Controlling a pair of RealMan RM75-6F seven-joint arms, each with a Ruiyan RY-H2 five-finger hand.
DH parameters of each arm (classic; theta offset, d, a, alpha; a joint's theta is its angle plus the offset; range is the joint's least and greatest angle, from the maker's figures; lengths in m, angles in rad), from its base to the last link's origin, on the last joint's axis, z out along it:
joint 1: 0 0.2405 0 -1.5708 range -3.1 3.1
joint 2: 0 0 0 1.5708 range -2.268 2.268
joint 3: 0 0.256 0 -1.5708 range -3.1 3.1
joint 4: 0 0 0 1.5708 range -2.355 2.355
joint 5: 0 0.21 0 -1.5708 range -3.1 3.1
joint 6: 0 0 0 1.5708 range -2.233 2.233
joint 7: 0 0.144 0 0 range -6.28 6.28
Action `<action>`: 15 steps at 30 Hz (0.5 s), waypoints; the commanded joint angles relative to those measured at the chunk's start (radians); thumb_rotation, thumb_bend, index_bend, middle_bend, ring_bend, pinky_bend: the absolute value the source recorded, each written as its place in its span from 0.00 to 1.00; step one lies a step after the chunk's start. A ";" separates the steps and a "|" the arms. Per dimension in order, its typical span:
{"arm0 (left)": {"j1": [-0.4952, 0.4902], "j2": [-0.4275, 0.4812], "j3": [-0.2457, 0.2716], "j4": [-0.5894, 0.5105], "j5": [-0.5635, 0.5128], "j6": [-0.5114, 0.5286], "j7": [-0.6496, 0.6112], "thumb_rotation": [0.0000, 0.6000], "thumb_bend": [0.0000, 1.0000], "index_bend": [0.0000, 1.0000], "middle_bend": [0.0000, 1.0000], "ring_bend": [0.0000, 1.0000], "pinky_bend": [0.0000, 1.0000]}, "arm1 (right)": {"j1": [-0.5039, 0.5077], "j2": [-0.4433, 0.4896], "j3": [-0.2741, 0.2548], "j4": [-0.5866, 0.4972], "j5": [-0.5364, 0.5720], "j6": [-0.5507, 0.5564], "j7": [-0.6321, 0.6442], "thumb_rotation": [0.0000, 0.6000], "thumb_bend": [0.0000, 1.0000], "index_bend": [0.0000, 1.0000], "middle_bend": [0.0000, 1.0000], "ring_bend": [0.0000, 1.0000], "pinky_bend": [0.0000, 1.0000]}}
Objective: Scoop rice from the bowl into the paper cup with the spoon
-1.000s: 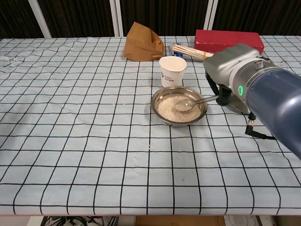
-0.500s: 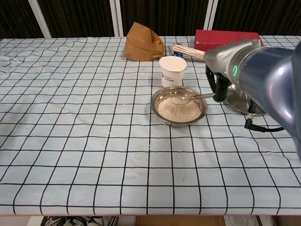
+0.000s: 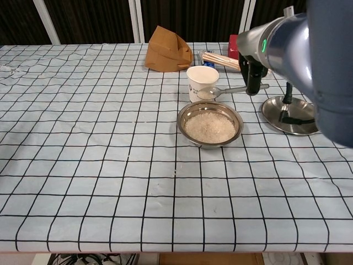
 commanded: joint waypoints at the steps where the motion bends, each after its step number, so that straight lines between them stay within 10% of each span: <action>1: -0.001 0.000 0.001 -0.002 -0.002 -0.003 0.001 1.00 0.03 0.00 0.00 0.00 0.00 | 0.025 0.015 0.021 0.022 0.016 -0.011 -0.003 1.00 0.49 0.66 1.00 1.00 1.00; 15: -0.006 0.009 -0.001 -0.016 -0.017 -0.022 -0.010 1.00 0.03 0.00 0.00 0.00 0.00 | 0.106 0.051 0.041 0.208 0.049 -0.116 0.039 1.00 0.49 0.66 1.00 1.00 1.00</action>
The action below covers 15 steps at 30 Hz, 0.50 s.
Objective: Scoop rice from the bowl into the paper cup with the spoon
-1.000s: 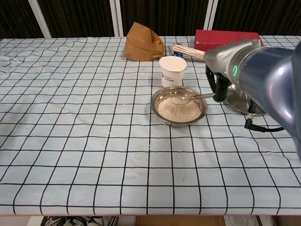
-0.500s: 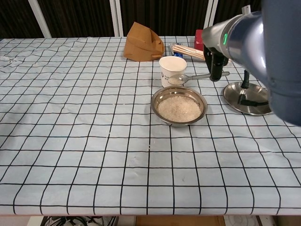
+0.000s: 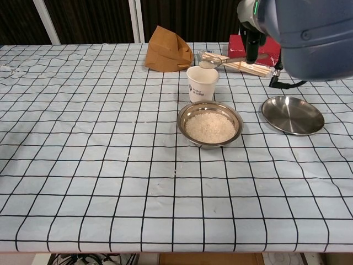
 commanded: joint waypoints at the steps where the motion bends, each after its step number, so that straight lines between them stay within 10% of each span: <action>1: 0.000 0.001 0.000 -0.001 -0.001 -0.001 -0.002 1.00 0.03 0.00 0.00 0.00 0.00 | 0.013 0.004 -0.016 0.049 0.002 -0.037 0.025 1.00 0.49 0.66 1.00 1.00 1.00; 15: -0.004 0.007 0.000 -0.013 -0.011 -0.015 -0.003 1.00 0.03 0.00 0.00 0.00 0.00 | 0.014 -0.006 -0.207 0.183 -0.147 -0.132 0.096 1.00 0.50 0.66 1.00 1.00 1.00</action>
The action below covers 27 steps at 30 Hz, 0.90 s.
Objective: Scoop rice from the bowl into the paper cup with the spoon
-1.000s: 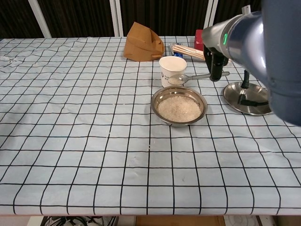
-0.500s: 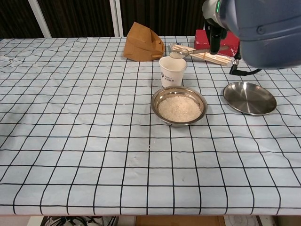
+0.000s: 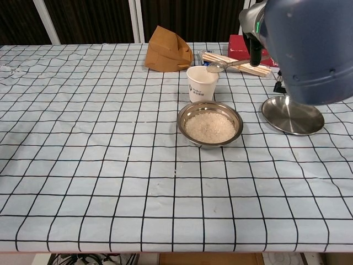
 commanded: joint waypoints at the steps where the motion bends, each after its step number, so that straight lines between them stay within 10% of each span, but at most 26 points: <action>1: 0.000 0.000 0.001 -0.003 0.002 0.000 0.000 1.00 0.03 0.00 0.00 0.00 0.00 | 0.003 -0.009 -0.078 0.046 -0.095 -0.024 0.027 1.00 0.50 0.66 1.00 1.00 1.00; 27: -0.003 0.013 0.006 -0.019 0.010 -0.010 -0.025 1.00 0.03 0.00 0.00 0.00 0.00 | 0.011 -0.096 -0.370 0.312 -0.497 -0.081 0.002 1.00 0.50 0.66 1.00 1.00 1.00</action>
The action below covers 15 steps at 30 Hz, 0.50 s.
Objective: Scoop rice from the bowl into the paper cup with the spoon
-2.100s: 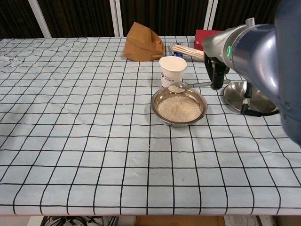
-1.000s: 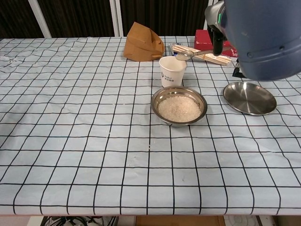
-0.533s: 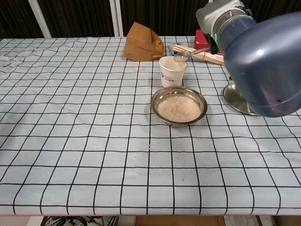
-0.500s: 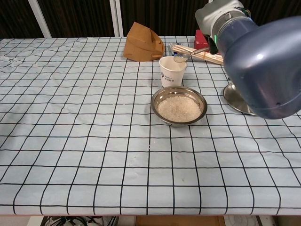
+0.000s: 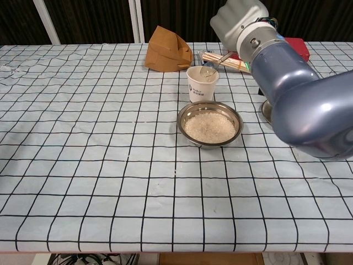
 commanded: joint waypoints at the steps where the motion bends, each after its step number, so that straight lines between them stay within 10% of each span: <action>1: 0.000 0.001 0.001 -0.001 0.001 0.000 0.000 1.00 0.03 0.00 0.00 0.00 0.00 | -0.003 -0.001 -0.048 0.045 -0.070 -0.012 -0.021 1.00 0.50 0.66 1.00 1.00 1.00; 15: -0.001 0.001 0.001 -0.002 0.001 -0.001 0.000 1.00 0.03 0.00 0.00 0.00 0.00 | -0.036 0.033 -0.135 0.090 -0.282 -0.031 -0.031 1.00 0.50 0.66 1.00 1.00 1.00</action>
